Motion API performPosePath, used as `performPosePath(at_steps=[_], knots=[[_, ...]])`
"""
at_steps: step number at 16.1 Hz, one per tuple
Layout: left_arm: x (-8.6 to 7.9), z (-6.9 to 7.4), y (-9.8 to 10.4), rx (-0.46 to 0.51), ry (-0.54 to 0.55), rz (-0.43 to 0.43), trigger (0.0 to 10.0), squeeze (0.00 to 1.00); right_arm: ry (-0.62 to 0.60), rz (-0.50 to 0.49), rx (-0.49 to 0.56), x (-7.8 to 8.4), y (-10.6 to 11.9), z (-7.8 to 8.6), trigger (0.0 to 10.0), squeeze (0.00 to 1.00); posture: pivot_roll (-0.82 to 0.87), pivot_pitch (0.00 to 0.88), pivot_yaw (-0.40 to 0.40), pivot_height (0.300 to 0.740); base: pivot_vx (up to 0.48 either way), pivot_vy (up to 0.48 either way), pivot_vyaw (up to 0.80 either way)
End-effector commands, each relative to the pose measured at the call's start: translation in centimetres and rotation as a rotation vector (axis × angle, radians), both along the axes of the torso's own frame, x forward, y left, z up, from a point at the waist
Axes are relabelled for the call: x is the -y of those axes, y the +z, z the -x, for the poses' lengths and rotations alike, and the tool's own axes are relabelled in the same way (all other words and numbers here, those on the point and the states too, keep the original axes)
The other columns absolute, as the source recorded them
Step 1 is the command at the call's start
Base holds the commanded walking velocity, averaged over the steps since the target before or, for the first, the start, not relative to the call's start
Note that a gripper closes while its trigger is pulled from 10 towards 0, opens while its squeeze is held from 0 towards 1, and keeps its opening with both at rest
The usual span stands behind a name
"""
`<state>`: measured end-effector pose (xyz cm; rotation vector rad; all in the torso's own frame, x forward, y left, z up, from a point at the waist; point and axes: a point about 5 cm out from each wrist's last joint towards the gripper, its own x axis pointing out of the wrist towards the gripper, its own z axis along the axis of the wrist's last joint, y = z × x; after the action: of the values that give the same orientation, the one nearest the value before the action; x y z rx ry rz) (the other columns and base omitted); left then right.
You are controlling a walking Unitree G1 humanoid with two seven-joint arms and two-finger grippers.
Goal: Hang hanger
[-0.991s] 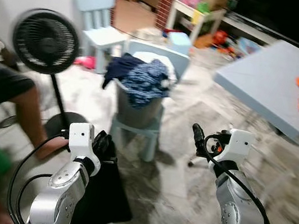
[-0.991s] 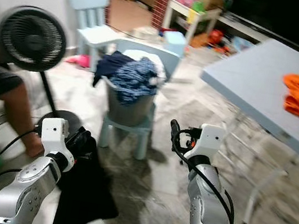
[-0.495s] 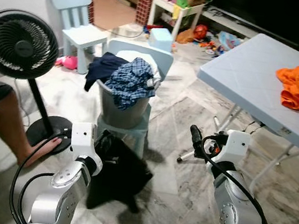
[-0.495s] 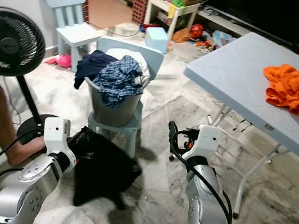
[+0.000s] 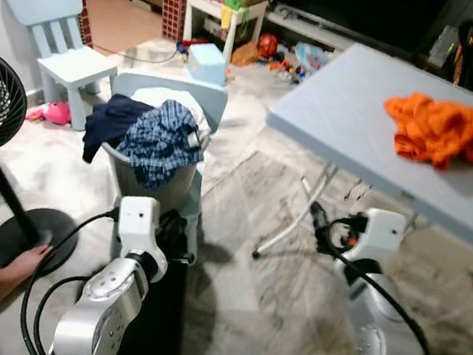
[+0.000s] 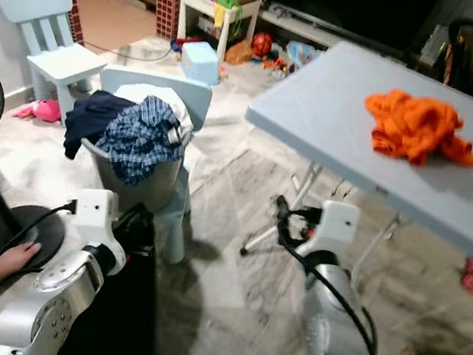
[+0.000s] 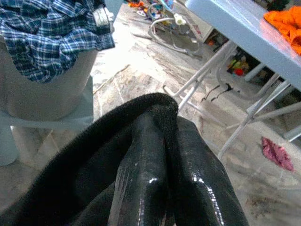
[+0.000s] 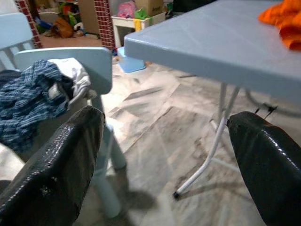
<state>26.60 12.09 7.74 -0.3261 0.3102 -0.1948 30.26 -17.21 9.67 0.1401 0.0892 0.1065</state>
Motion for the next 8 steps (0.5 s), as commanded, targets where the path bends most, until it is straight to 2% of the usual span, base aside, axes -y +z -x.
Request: performPosePath(at_steps=[1, 8], knots=[[0.05, -0.16, 0.6, 0.027, 0.008, 0.017, 10.0, 0.0, 0.019, -0.009, 0.008, -0.68, 0.13, -0.14, 10.0, 0.0, -0.07, 0.0, -0.077, 0.74, 0.262, 0.0, -0.8], [0.16, -0.09, 0.55, 0.02, -0.002, 0.016, 10.0, 0.0, 0.017, -0.009, 0.004, -0.73, 0.01, -0.15, 10.0, 0.0, -0.06, 0.0, -0.076, 0.74, 0.265, 0.0, -0.8]])
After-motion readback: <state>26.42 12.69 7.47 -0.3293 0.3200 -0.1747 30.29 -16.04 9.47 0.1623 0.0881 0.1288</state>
